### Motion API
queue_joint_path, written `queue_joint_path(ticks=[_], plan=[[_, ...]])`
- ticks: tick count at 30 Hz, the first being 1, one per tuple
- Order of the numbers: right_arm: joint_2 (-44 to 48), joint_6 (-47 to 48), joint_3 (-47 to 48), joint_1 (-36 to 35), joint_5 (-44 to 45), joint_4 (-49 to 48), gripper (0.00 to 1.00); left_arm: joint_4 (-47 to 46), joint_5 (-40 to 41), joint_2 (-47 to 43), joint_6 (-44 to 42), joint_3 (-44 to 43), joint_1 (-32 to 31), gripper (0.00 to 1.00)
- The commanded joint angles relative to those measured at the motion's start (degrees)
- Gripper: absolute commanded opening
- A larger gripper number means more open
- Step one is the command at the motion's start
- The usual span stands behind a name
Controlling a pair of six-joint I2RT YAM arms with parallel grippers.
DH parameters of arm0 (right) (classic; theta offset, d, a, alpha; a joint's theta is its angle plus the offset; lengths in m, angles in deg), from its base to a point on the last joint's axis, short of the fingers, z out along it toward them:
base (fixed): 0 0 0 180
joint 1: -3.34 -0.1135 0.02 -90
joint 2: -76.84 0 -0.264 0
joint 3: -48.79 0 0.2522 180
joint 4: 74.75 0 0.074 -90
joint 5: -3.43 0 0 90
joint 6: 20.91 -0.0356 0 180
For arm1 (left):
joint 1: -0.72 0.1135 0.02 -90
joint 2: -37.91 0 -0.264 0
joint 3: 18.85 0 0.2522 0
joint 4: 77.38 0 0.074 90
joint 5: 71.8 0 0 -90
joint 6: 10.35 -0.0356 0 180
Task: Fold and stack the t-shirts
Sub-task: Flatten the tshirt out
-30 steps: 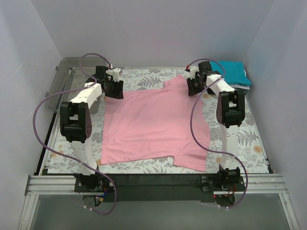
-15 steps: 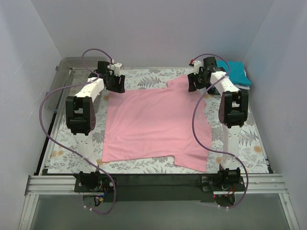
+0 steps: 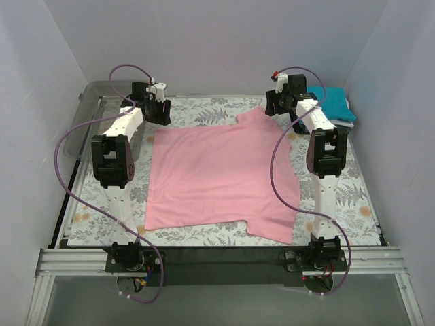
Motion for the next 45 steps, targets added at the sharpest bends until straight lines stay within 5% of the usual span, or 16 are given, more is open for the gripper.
queue_joint_path(ticks=[1, 28, 34, 43, 45], plan=[[-2.5, -2.1, 1.5, -0.2, -0.2, -4.9, 0.61, -0.7, 0.8, 0.7, -0.5, -2.0, 0.3, 0.54], [-8.2, 4.4, 5.4, -3.1, 4.4, -2.3, 0.60, -0.3, 1.4, 1.7, -1.5, -1.9, 2.0, 0.54], [-8.2, 4.1, 5.2, -3.2, 4.1, -0.4, 0.49, 0.0, 0.9, 1.2, -1.5, -2.0, 2.0, 0.54], [-8.6, 5.4, 5.5, -3.1, 4.6, 3.1, 0.03, 1.1, 2.6, 3.4, -1.2, -4.8, 2.0, 0.54], [-8.7, 5.9, 5.6, -3.2, 5.9, 3.1, 0.01, 2.4, 1.8, 4.2, -2.4, -6.2, 2.2, 0.52]])
